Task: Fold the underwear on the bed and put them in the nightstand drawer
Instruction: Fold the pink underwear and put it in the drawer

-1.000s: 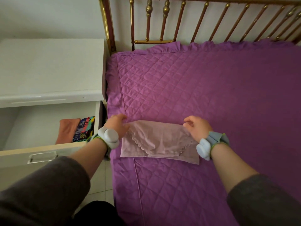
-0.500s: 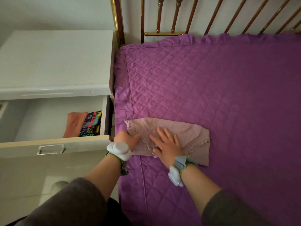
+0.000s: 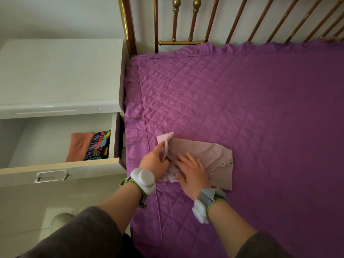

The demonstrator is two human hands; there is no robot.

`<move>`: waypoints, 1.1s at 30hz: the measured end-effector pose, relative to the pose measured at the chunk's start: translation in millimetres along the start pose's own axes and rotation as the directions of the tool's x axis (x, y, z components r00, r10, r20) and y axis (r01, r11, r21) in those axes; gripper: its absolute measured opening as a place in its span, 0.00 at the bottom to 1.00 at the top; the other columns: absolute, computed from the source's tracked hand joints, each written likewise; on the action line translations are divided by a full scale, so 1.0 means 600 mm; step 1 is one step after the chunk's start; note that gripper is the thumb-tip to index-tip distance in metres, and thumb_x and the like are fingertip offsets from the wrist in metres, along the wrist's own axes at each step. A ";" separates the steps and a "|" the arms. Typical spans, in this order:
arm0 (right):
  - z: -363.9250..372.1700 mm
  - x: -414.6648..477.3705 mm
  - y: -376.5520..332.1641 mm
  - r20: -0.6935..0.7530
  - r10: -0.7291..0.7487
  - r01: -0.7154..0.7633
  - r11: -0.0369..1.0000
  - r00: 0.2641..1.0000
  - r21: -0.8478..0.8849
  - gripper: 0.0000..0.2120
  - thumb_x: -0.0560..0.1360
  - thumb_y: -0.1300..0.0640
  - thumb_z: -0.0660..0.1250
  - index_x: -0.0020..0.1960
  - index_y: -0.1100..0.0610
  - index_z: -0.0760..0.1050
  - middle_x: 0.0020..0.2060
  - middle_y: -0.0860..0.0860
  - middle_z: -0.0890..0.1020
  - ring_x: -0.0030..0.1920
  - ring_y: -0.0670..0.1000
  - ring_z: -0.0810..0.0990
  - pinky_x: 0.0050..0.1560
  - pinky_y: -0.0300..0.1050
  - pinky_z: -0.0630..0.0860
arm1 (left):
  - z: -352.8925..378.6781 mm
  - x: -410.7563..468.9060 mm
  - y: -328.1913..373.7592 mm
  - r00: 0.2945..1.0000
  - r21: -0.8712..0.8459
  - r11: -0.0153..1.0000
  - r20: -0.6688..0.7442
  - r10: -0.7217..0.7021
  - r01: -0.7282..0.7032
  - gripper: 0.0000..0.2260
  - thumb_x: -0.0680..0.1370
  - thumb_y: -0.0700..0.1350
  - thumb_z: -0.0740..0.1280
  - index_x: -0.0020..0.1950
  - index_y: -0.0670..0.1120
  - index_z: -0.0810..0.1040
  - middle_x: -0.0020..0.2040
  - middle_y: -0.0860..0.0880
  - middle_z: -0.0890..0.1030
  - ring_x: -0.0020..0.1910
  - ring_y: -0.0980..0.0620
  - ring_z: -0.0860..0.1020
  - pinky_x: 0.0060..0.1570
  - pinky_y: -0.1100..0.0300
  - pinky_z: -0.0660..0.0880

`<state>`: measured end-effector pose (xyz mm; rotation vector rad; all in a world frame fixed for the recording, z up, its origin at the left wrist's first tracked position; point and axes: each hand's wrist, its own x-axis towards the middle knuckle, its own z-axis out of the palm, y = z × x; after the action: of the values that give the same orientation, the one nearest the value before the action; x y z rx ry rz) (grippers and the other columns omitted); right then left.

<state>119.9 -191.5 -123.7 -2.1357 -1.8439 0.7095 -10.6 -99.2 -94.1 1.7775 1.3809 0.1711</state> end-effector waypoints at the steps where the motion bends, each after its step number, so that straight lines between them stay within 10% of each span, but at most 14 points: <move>1: 0.000 -0.009 0.009 -0.033 0.034 -0.034 0.999 0.999 0.002 0.22 0.79 0.54 0.56 0.73 0.48 0.62 0.76 0.43 0.57 0.77 0.47 0.47 0.75 0.52 0.43 | 0.007 0.003 0.006 0.999 0.023 1.000 0.033 0.004 -0.005 0.31 0.75 0.42 0.63 0.76 0.55 0.58 0.52 0.44 0.81 0.46 0.44 0.80 0.43 0.57 0.75; 9: 0.025 -0.033 0.056 0.102 0.085 -0.065 0.980 0.991 -0.188 0.31 0.78 0.48 0.55 0.76 0.44 0.43 0.76 0.44 0.38 0.76 0.50 0.35 0.74 0.54 0.38 | 0.044 0.024 0.010 0.986 0.142 0.990 0.163 -0.033 0.010 0.32 0.77 0.45 0.61 0.77 0.55 0.49 0.50 0.41 0.79 0.38 0.48 0.74 0.37 0.60 0.70; 14: 0.027 -0.031 0.057 0.105 0.078 -0.062 0.987 0.991 -0.151 0.33 0.77 0.44 0.56 0.76 0.42 0.43 0.74 0.41 0.35 0.74 0.47 0.32 0.73 0.53 0.35 | 0.051 0.027 0.004 0.984 0.200 0.979 0.177 0.004 -0.040 0.26 0.82 0.44 0.54 0.78 0.48 0.47 0.71 0.38 0.69 0.65 0.42 0.73 0.61 0.54 0.69; 20: -0.024 -0.031 0.056 -0.140 0.178 -0.102 0.897 0.974 0.430 0.16 0.77 0.56 0.64 0.64 0.56 0.74 0.68 0.49 0.70 0.71 0.50 0.65 0.66 0.42 0.66 | 0.054 0.023 0.018 0.957 0.300 0.953 0.288 -0.039 -0.051 0.40 0.76 0.41 0.65 0.77 0.45 0.39 0.69 0.34 0.68 0.64 0.38 0.73 0.56 0.55 0.71; 29: -0.091 -0.022 0.141 -0.257 0.725 -0.569 0.670 0.639 0.476 0.23 0.73 0.57 0.68 0.67 0.60 0.70 0.63 0.64 0.70 0.60 0.63 0.73 0.62 0.52 0.71 | 0.050 0.028 0.018 0.948 0.343 0.937 0.314 -0.040 -0.074 0.41 0.76 0.41 0.65 0.77 0.45 0.37 0.69 0.36 0.67 0.60 0.39 0.75 0.52 0.56 0.71; 33: -0.088 -0.011 0.148 -0.160 0.773 -0.617 0.597 0.614 0.512 0.35 0.69 0.51 0.73 0.70 0.64 0.64 0.64 0.62 0.73 0.63 0.62 0.73 0.61 0.53 0.73 | 0.050 0.030 0.016 0.948 0.345 0.936 0.316 -0.041 -0.075 0.42 0.76 0.42 0.65 0.77 0.45 0.37 0.70 0.36 0.67 0.60 0.39 0.75 0.51 0.57 0.71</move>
<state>222.1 -206.8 -118.8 -2.4434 -0.5055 0.6802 20.4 -100.0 -113.2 2.0033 1.2112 -0.3673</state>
